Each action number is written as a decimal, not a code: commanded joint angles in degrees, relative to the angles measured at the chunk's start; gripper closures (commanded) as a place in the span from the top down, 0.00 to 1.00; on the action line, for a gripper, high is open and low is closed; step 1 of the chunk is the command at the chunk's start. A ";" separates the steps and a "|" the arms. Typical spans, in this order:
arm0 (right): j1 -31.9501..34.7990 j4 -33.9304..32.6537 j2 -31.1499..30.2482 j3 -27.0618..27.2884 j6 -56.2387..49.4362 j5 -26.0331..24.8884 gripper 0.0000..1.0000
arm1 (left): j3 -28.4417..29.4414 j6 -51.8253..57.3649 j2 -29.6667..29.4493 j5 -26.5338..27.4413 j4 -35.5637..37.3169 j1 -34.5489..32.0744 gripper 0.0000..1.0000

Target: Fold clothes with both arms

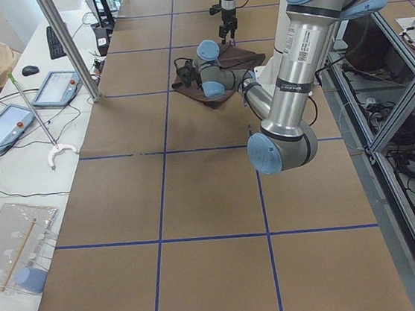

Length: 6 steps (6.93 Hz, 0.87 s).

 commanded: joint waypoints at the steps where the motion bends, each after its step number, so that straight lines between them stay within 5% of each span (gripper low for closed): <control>1: 6.24 -1.59 3.55 -2.57 -0.43 -0.10 1.00 | -1.68 -0.04 0.03 7.46 11.42 5.65 0.84; 6: 7.65 -2.58 5.84 -2.57 -1.14 -0.01 1.00 | 0.94 0.04 0.47 7.73 13.92 10.67 0.75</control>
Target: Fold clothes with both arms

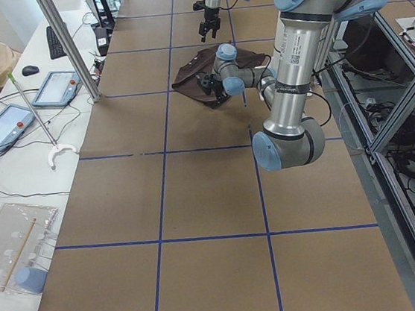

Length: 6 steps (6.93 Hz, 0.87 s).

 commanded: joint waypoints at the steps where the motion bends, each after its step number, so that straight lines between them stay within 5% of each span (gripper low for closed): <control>1: 0.49 -0.05 0.24 -0.20 -0.01 0.07 1.00 | 1.61 0.06 -0.04 0.83 0.00 1.27 0.69; 6: 0.40 -0.05 0.24 -0.46 -0.01 0.16 1.00 | 2.76 0.68 -0.04 2.59 -0.26 0.92 0.21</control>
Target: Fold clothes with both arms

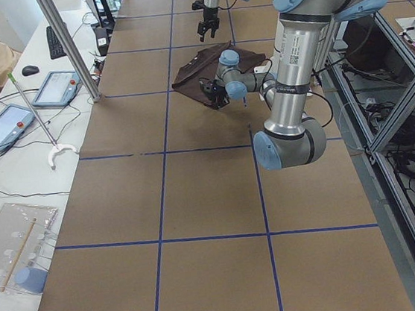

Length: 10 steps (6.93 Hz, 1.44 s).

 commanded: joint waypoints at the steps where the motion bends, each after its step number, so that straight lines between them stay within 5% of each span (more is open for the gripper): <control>1: 0.05 0.00 0.00 -0.16 0.00 0.00 1.00 | 0.00 0.17 0.11 0.13 0.03 -0.15 0.02; 4: -0.04 0.09 0.00 -0.16 0.00 -0.26 1.00 | -0.96 5.04 0.11 -0.13 0.30 -3.04 0.00; 6: 0.22 0.97 4.36 -1.20 0.61 -1.14 1.00 | 3.74 15.34 -1.29 -0.22 -1.27 -9.52 0.00; 10: 0.14 0.88 9.58 -3.58 0.70 -5.16 1.00 | 37.17 19.76 -21.27 -3.79 -20.51 -24.39 0.00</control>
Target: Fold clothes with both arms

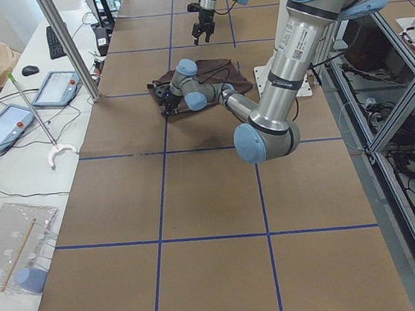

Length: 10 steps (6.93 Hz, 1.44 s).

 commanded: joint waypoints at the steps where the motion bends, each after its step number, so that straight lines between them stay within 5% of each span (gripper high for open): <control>1: -0.29 0.09 1.08 -0.25 -0.16 -3.00 1.00 | 18.24 1.00 -12.93 -2.41 -8.26 -4.37 0.00; 2: -0.29 0.09 3.26 -1.64 -0.25 -5.36 1.00 | 21.01 1.00 -14.20 -2.41 -10.56 -4.46 0.00; 3: -0.47 -0.17 6.51 -6.36 -0.77 -5.74 1.00 | 20.34 0.74 -13.60 -2.59 -10.84 -4.47 0.51; 6: -1.60 -0.96 12.59 -18.50 -17.23 -5.04 1.00 | -2.38 0.56 1.05 -10.21 -11.90 -5.43 0.57; 8: -3.18 -11.26 19.86 -23.96 -31.11 -4.77 1.00 | -3.66 0.56 2.05 -10.23 -11.81 -5.52 0.56; 10: -5.99 -17.38 21.04 -23.72 -40.82 -4.69 1.00 | -3.66 0.47 2.05 -10.41 -11.81 -5.52 0.57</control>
